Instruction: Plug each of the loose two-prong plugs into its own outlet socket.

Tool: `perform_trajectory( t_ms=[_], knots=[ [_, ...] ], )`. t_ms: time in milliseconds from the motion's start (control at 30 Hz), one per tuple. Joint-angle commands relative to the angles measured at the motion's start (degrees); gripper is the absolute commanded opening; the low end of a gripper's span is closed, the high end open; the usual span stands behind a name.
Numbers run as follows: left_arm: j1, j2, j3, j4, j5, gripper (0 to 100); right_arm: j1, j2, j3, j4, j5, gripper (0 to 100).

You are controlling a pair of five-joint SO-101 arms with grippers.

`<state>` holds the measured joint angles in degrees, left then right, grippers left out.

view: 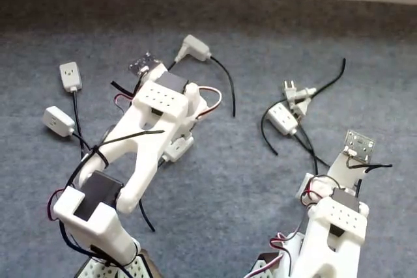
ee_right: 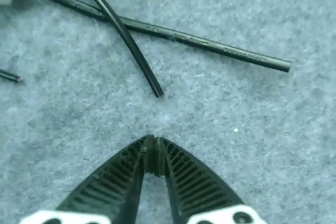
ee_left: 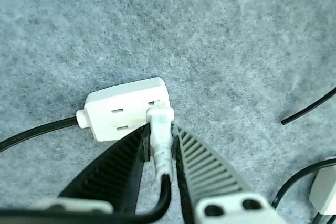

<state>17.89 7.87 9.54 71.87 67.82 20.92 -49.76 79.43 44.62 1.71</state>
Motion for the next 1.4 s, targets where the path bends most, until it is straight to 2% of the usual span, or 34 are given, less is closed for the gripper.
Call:
perform_trajectory(
  t_ms=[0, 767, 900, 1167, 1300, 1367],
  knots=[
    [-0.13, -0.31, 0.40, 0.09, 0.35, 1, 0.04, -0.57, -0.22, -0.92, -0.35, 0.7],
    [0.48, -0.40, 3.47, 2.20, 0.18, 1, 0.04, -0.57, -0.22, -0.92, -0.18, 0.7],
    [2.42, -0.40, 3.74, 5.19, 0.00, 1, 0.04, -0.57, -0.22, -0.92, -0.18, 0.7],
    [4.35, -0.31, 4.70, 5.36, 0.00, 1, 0.04, -0.48, -0.22, -0.92, -0.18, 0.7],
    [4.44, -0.22, 8.84, 2.11, -0.18, 1, 0.04, -0.48, -0.22, -0.92, -0.18, 0.7],
    [3.74, -0.22, 12.09, -1.76, -3.43, 1, 0.04, -0.48, -0.22, -0.92, -0.18, 0.7]
  ],
)
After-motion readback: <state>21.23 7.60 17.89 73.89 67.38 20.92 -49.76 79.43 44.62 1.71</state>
